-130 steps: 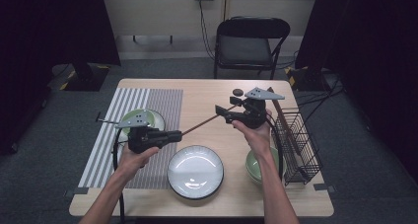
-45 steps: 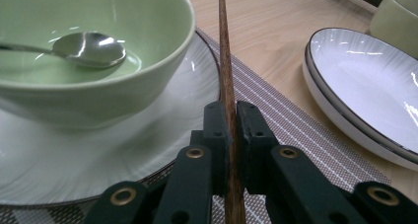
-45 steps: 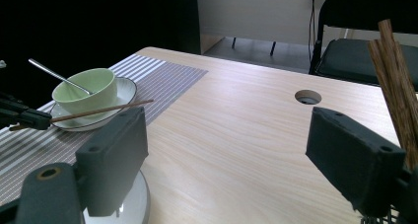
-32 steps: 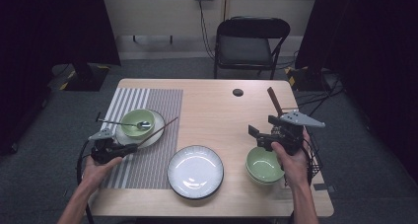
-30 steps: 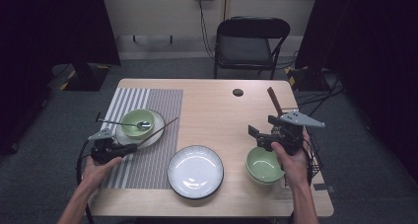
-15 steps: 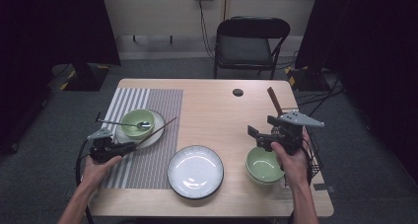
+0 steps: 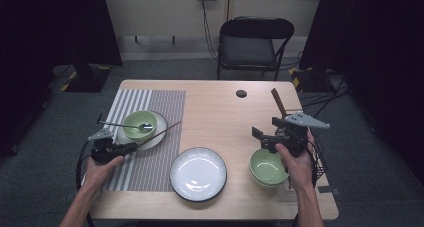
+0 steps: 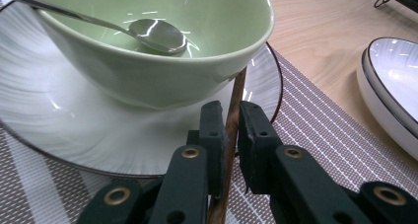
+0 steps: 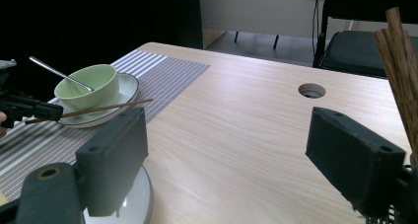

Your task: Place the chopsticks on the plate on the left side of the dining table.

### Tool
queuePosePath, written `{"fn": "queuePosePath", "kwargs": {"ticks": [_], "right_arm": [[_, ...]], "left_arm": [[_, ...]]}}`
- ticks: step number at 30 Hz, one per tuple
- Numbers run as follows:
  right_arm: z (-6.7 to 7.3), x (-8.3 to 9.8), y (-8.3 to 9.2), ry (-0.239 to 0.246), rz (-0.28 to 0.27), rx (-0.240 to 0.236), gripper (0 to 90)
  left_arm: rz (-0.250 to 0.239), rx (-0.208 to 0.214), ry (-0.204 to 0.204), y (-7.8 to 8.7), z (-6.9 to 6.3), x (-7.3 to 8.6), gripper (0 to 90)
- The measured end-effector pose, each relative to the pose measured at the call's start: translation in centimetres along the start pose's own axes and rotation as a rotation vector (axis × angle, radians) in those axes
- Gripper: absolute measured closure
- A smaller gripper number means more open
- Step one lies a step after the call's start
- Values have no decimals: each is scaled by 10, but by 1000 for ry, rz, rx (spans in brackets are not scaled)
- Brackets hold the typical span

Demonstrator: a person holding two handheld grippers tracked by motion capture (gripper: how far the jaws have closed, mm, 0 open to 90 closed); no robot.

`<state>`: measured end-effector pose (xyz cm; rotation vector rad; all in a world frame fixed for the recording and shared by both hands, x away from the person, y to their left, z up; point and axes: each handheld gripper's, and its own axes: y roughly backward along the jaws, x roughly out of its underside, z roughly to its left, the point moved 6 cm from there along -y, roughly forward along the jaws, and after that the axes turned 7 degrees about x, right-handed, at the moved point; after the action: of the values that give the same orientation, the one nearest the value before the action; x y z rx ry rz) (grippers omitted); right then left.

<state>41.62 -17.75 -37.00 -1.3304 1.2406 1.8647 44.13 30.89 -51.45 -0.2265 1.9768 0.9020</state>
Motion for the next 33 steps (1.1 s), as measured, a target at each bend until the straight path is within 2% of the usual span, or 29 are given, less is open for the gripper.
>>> {"fn": "queuePosePath", "kwargs": {"ticks": [3, 6, 10, 20, 23, 33], "right_arm": [[0, 0, 1, 0, 0, 0, 153], [0, 0, 0, -1, 1, -1, 152], [1, 0, 0, 4, 1, -6, 152], [0, 0, 0, 3, 2, -4, 152], [0, 0, -1, 3, 4, -3, 152], [1, 1, -2, 1, 9, -2, 152]], "left_arm": [[-1, 3, 8, 1, 1, 0, 811], [-4, -16, 10, 2, 2, 0, 809], [-10, 1, 19, 2, 4, 1, 814], [-1, -11, 20, 2, 4, 1, 801], [-7, -1, 26, 1, 3, 1, 784], [4, 4, 7, -3, -1, -1, 826]]}}
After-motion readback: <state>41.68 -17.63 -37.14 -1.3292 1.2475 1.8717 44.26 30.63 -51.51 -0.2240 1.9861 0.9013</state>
